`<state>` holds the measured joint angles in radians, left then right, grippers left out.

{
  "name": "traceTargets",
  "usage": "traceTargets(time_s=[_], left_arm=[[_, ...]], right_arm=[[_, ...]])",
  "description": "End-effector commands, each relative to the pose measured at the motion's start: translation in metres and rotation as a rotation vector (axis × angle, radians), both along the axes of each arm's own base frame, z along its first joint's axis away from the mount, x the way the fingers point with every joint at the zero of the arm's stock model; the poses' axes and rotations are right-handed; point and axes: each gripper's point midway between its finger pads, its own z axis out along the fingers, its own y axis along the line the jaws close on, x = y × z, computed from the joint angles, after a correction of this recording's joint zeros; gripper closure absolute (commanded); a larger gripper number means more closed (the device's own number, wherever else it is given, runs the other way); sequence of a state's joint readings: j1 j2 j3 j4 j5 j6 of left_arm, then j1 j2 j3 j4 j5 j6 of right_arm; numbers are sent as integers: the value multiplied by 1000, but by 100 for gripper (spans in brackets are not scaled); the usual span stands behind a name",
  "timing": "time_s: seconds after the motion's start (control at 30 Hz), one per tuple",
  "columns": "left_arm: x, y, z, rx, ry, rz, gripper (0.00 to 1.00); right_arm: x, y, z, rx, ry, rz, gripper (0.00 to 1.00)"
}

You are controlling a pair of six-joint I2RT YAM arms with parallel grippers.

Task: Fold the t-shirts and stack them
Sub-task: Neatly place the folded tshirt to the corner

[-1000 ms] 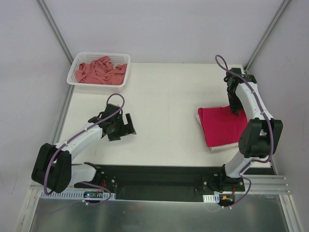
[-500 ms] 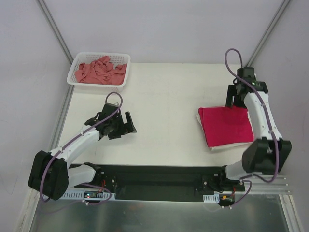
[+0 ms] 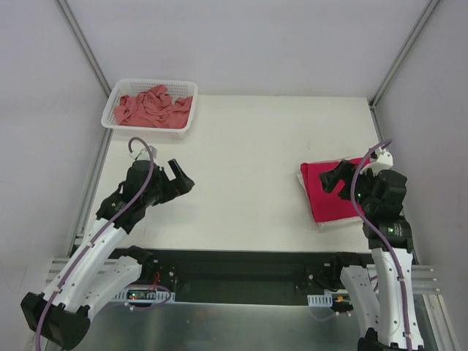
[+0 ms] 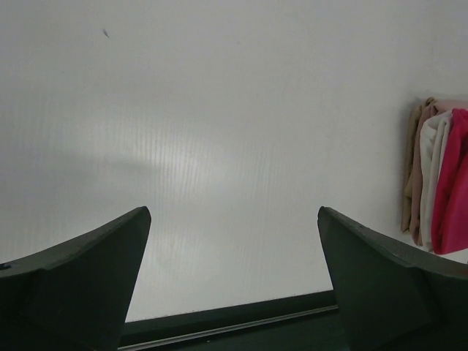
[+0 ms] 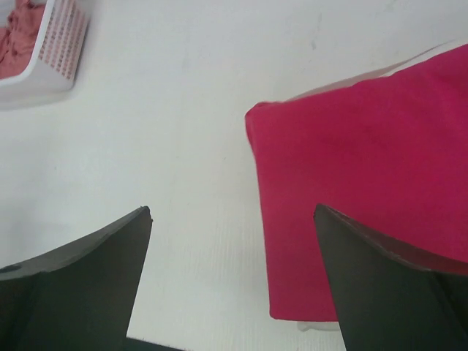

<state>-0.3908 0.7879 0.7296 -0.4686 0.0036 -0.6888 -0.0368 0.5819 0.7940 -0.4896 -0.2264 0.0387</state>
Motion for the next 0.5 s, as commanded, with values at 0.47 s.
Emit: traceTargets(time_s=[0.47], left_arm=[[-28,53,-3,98,38,233,1]], right_arm=[[-10,55,-28,125,-2,324,4]])
